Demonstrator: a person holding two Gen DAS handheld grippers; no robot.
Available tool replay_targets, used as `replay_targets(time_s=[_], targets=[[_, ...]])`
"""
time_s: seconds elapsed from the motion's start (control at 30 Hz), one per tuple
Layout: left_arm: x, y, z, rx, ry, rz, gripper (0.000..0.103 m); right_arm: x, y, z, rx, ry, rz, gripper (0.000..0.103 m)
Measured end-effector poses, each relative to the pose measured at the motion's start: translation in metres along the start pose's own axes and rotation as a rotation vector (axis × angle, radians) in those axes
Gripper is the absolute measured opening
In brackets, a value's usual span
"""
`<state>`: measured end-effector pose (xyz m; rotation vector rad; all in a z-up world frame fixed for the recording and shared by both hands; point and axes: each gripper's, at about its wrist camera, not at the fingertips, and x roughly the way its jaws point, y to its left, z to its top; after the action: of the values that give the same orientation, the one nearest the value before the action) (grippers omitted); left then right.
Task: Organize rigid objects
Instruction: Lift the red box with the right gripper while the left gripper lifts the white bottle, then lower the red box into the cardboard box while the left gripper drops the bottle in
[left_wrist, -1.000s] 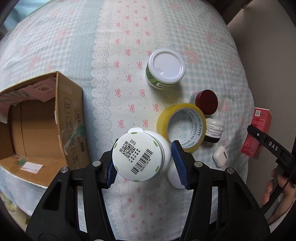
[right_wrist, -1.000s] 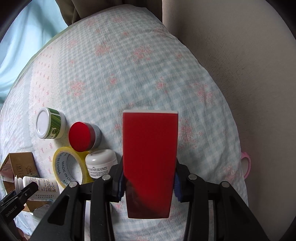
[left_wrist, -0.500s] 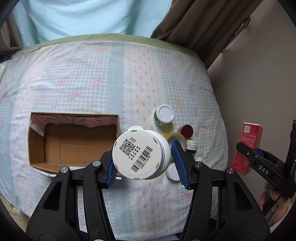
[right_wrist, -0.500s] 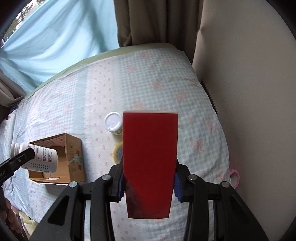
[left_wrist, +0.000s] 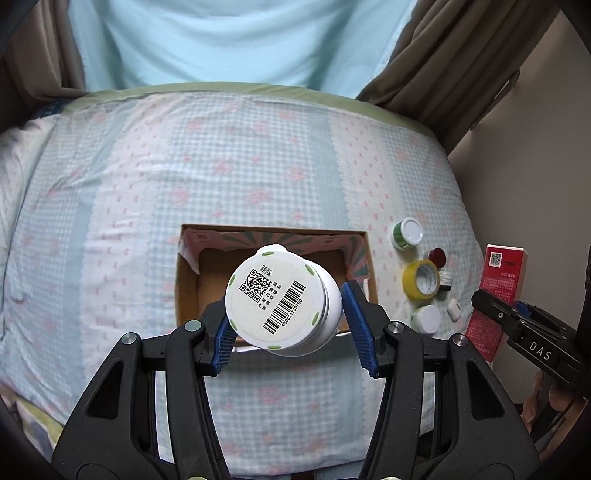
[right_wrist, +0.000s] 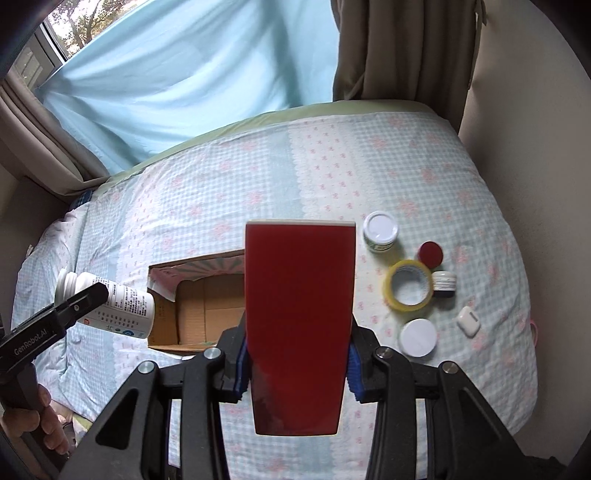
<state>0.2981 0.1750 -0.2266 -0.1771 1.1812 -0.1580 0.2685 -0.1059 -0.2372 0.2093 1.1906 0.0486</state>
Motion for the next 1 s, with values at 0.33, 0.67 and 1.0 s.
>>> replay_targets(time_s=[0.33, 0.67, 1.0], targets=[[0.038, 0.076, -0.001, -0.022, 0.064, 0.065, 0.050, 0.076, 0.086, -0.018, -0.033, 0.095, 0.037, 0.038], [0.124, 0.072, 0.012, 0.032, 0.209, 0.104, 0.049, 0.162, 0.097, -0.009, -0.074, 0.221, 0.026, 0.038], [0.215, 0.063, 0.017, 0.080, 0.389, 0.130, 0.049, 0.238, 0.081, 0.000, -0.071, 0.350, 0.016, 0.038]])
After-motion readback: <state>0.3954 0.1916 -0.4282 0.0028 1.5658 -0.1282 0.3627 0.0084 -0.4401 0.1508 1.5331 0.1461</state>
